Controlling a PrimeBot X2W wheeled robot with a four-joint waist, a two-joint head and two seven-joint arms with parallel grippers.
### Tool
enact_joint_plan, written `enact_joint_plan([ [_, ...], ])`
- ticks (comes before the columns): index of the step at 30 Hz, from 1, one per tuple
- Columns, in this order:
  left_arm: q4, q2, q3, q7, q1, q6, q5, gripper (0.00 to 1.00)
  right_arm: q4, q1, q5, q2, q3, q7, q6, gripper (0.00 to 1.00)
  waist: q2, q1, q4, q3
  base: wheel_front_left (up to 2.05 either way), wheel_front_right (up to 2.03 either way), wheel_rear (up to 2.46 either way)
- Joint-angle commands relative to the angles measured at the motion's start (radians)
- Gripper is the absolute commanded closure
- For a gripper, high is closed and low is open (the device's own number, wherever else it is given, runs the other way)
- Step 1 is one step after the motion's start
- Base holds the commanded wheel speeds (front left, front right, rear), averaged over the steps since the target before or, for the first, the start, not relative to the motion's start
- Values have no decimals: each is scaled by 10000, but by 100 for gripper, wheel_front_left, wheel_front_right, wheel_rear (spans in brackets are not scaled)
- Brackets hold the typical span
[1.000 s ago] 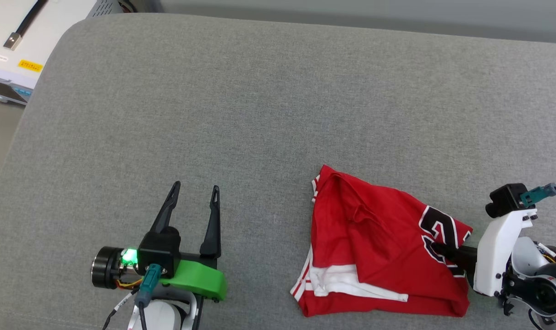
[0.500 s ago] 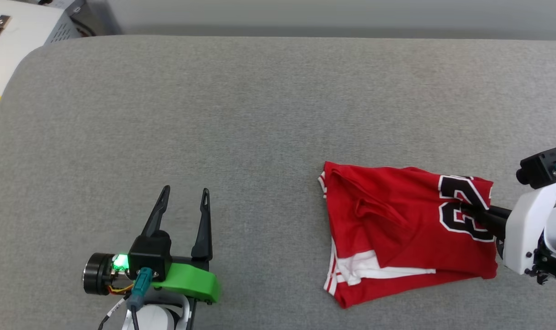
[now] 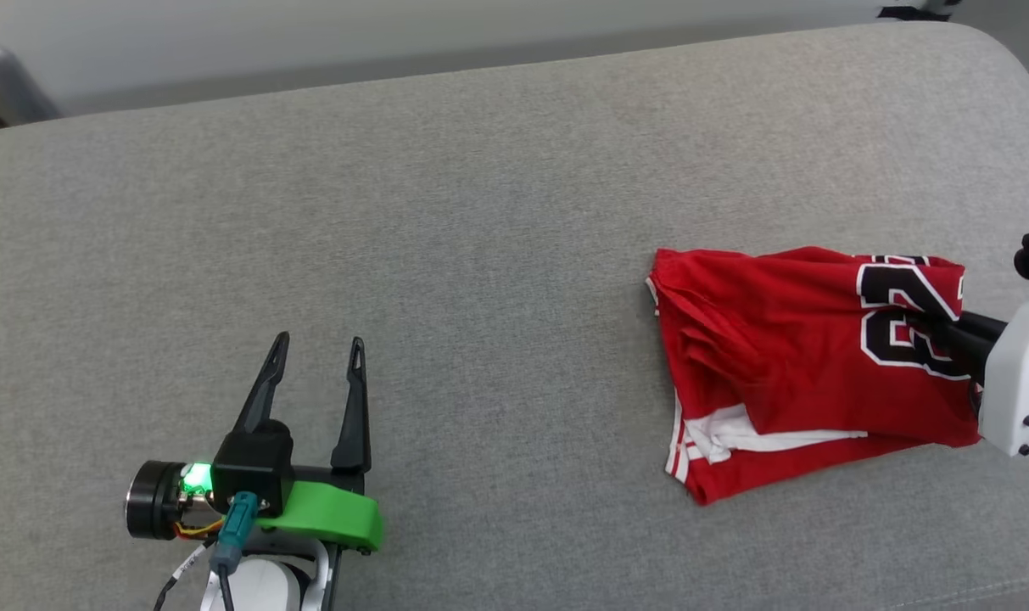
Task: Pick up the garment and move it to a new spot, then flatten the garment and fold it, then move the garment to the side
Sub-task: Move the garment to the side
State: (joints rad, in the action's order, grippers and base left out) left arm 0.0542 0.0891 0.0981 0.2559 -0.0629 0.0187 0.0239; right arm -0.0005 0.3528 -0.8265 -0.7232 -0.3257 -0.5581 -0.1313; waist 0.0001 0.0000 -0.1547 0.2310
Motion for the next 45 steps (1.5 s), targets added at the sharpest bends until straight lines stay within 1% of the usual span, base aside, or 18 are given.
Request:
enact_joint_plan([
  [1,-61,83,-24,59,-137,-20,-86,0,80,258,93,-8,67,86,6,100,-1,0,-344,321,0,0,0],
  [3,-128,116,-28,59,-222,-32,-98,0,303,436,110,-48,206,99,6,100,-1,0,-334,474,0,0,0],
  [7,-367,171,-91,59,-318,28,-123,0,918,867,346,-365,622,197,6,100,-1,0,-262,939,0,0,0],
  [13,-748,315,-130,59,-598,35,-171,0,2044,1619,624,-862,1456,446,6,100,-1,0,-45,1927,0,0,0],
  [22,-1214,483,62,59,-1407,-27,-308,0,4051,2976,1346,-1689,2154,934,6,100,-1,0,262,3367,0,0,0],
  [29,-1406,583,183,59,-1805,-3,-344,0,5748,4044,1698,-2033,2324,1624,6,100,-1,0,443,3943,0,0,0],
  [34,-1409,634,193,59,-1851,110,-332,0,6841,4590,1791,-1842,2253,2075,6,100,-1,0,476,4043,0,0,0],
  [35,-1400,640,190,59,-1840,138,-322,0,7084,4681,1813,-1773,2238,2166,6,66,-1,0,470,4020,0,0,0],
  [36,-1380,641,194,59,-1830,154,-312,0,7264,4741,1873,-1740,2216,2266,6,28,-1,0,472,3980,0,0,0],
  [37,-1347,641,199,59,-1810,173,-296,0,7442,4803,1978,-1714,2149,2435,6,0,-1,0,471,3911,0,0,0],
  [42,-1209,549,283,59,-1783,222,-198,0,7994,4911,2243,-1820,2118,3533,6,0,-1,0,607,3421,0,0,0],
  [45,-1082,458,313,59,-1650,262,-112,0,7936,4671,2296,-1891,1918,4275,6,0,-1,0,682,2907,0,0,0],
])
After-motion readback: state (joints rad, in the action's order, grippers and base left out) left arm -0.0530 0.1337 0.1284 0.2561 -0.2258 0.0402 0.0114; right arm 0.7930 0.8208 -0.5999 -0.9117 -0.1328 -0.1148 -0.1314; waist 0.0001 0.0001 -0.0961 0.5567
